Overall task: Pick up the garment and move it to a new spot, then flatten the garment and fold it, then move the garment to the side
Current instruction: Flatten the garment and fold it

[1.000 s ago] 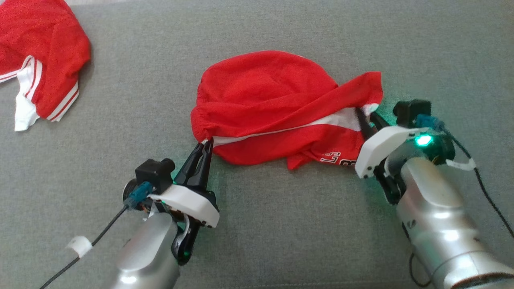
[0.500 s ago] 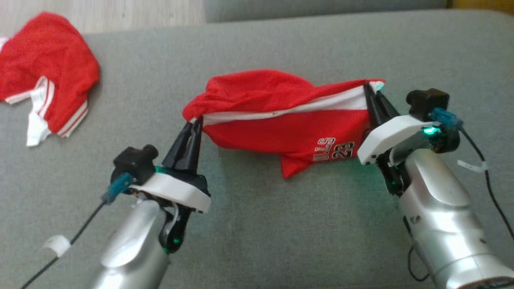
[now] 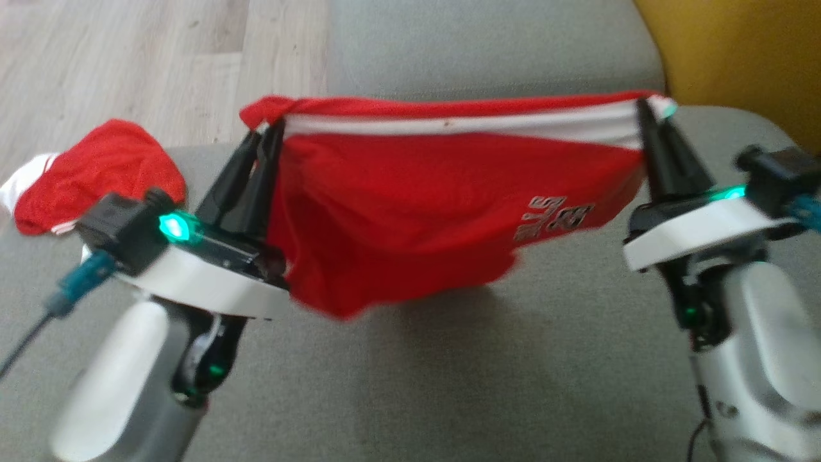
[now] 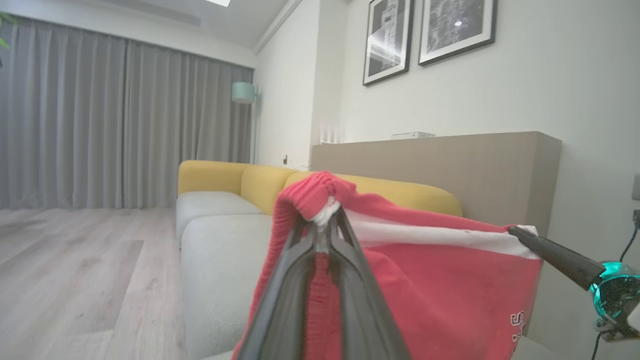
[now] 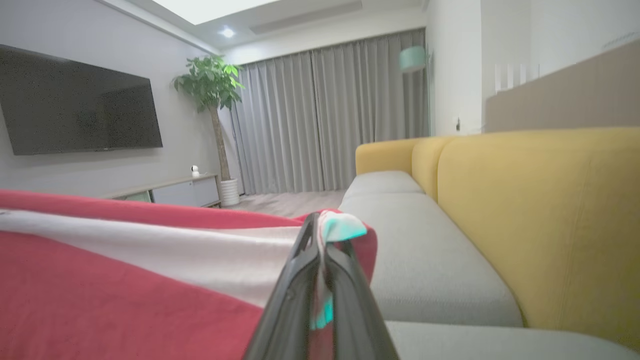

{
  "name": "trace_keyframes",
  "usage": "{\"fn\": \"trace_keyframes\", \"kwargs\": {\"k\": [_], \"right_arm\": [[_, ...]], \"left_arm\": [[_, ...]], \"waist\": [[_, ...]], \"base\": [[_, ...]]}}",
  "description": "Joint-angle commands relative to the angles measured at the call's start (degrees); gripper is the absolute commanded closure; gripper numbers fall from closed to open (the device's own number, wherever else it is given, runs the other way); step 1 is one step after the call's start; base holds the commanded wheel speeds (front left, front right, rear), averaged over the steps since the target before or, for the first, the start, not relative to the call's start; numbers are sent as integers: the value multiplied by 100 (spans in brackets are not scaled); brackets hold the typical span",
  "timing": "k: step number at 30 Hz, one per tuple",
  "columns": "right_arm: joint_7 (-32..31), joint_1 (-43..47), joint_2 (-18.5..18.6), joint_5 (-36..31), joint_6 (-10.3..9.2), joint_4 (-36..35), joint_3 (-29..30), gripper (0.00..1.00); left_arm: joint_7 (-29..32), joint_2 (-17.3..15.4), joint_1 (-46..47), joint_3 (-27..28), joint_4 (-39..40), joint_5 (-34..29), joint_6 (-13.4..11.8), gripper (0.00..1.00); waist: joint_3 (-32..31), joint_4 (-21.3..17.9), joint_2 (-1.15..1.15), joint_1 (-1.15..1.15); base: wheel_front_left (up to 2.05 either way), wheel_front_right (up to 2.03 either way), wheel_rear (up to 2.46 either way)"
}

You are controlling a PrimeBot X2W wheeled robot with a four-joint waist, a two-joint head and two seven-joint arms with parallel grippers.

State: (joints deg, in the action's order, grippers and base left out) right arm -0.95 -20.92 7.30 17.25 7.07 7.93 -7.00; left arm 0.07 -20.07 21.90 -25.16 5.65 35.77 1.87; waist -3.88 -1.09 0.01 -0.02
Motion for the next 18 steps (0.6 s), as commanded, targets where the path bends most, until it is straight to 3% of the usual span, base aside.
{"fn": "trace_keyframes", "kwargs": {"k": [1, 5, 8, 13, 18], "right_arm": [[-178, -66, 15, -60, 42, -567, 6, 100], [-730, 131, -64, -152, 42, -1532, 171, 100], [-1021, 75, -111, -185, 42, -1704, 249, 100], [-1197, -369, -128, -104, 42, -1258, 252, 100], [-931, -1692, -52, -231, 42, -132, 207, 100]], "left_arm": [[189, -278, 397, 345, 411, 19, -64, 100], [681, -517, 683, 425, 796, 38, -144, 100], [944, -522, 905, 441, 652, 183, -147, 100], [1201, -461, 1310, 377, 99, 332, -39, 100], [1218, -314, 2343, 395, -917, 367, 183, 100]], "waist": [[-39, -35, -1, 2], [40, -85, -1, 2], [211, -122, -1, 2], [665, -172, -1, 2], [1346, -241, -1, 2]], "base": [[0, 0, 0], [0, 0, 0], [0, 0, 0], [0, 0, 0], [0, 0, 0]]}}
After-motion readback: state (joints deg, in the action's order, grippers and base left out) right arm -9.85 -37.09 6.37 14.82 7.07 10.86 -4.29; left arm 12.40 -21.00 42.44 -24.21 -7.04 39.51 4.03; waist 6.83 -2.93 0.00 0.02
